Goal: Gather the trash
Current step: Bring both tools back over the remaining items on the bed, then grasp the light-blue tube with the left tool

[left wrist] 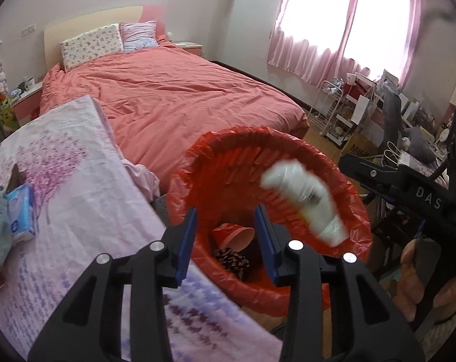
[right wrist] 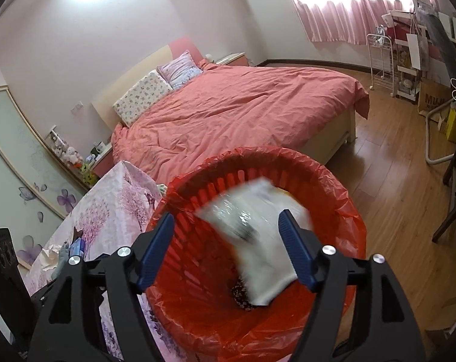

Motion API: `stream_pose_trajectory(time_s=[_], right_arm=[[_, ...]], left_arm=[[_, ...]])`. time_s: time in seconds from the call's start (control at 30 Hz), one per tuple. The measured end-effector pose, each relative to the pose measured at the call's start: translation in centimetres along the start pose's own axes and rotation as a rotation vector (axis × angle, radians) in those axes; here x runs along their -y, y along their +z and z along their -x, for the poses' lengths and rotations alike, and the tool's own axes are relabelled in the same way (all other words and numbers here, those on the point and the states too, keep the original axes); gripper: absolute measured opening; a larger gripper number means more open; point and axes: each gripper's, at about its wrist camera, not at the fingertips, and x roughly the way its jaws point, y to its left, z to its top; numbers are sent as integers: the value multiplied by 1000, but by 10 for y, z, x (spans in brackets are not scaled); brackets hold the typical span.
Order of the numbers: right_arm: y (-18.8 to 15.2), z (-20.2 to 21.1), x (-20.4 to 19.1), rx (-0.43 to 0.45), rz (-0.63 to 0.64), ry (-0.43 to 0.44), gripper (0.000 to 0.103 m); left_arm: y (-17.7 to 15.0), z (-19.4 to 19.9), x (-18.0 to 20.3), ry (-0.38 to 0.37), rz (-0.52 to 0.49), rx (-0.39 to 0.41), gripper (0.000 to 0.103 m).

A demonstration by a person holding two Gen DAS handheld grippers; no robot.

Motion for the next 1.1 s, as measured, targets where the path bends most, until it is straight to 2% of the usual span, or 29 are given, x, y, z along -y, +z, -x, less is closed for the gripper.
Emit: stream_pose_trajectory(time_s=[0.2,0.4,0.6,0.77,0.93,1.03,1.1], right_arm=[[-1,7,-14,16,37,-13,71],[-7,15,-36,19,77,-6,71],[-22,15,-64,-4,120,19,71],[-43,13,-96,-32,174,46,71],[-67,9,-122,-59,249,62,71],[-80,6,-135,-79,291,64,71],[-85,3,-140,-93,307,68,71]], left_arm=[[-1,27,-19,28,17,35,40],[-12,68,-47,100,21,92,51],[-33,108,-96,199,75,119,61],[-55,134,-155,310,177,119,63],[-72,148,-222,435,323,91,64],[-72,145,-257,460,416,56,64],[-72,140,-276,441,485,31,64]])
